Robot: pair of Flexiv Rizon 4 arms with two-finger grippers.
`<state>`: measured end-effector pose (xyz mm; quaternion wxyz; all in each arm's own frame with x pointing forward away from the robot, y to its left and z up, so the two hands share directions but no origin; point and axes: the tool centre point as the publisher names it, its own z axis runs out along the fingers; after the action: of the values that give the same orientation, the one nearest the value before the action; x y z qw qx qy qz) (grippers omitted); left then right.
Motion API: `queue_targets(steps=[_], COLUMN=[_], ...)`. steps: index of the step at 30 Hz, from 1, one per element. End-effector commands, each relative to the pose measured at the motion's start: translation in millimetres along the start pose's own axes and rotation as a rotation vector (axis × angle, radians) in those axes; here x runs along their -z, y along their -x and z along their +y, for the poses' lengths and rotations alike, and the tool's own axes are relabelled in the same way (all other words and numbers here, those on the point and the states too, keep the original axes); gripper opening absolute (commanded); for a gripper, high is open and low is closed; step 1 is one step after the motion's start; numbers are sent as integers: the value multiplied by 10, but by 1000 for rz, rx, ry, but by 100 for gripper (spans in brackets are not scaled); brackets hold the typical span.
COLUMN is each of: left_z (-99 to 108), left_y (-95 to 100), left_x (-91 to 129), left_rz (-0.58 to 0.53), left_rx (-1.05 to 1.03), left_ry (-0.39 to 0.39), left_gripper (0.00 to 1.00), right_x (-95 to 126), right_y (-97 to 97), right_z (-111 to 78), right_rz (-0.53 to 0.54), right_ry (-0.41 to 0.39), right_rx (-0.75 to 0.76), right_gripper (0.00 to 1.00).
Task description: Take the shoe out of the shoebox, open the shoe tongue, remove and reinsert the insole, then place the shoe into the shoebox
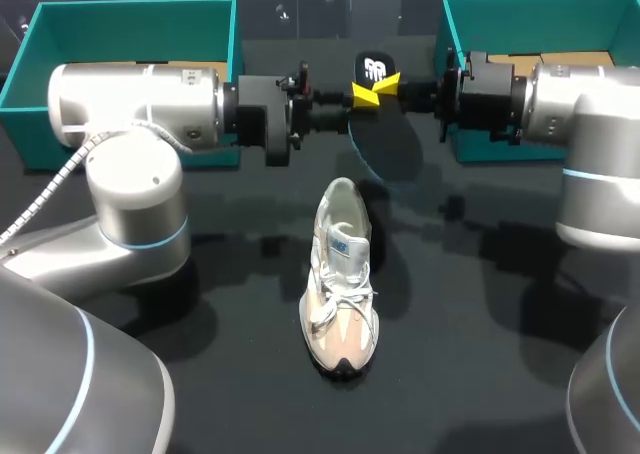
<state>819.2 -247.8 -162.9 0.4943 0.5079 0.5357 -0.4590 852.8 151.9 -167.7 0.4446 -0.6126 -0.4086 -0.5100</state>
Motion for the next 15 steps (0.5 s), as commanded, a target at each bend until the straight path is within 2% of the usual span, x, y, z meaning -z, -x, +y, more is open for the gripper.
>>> queue_targets(steps=[1,7,10,14,15], left_z=[11,1,-2,-7,-8], left_y=[-5,-15,-23,-40,-42], left_x=[-31,-57,-74,-96,-98], left_rz=[5,13,19,29,30], left_rx=[-3,-4,-1,3,3], left_ry=[-9,-21,-27,-33,-34], left_gripper=[22,27,25,11,0], right_x=[4,7,8,7,7], right_y=[12,17,20,21,20], right_z=[-7,-7,-7,-8,-8], right_rz=[-1,0,2,2,2], right_ry=[1,2,3,4,4], right_rx=[-3,-6,-7,-7,-7], right_gripper=[0,0,0,0,0])
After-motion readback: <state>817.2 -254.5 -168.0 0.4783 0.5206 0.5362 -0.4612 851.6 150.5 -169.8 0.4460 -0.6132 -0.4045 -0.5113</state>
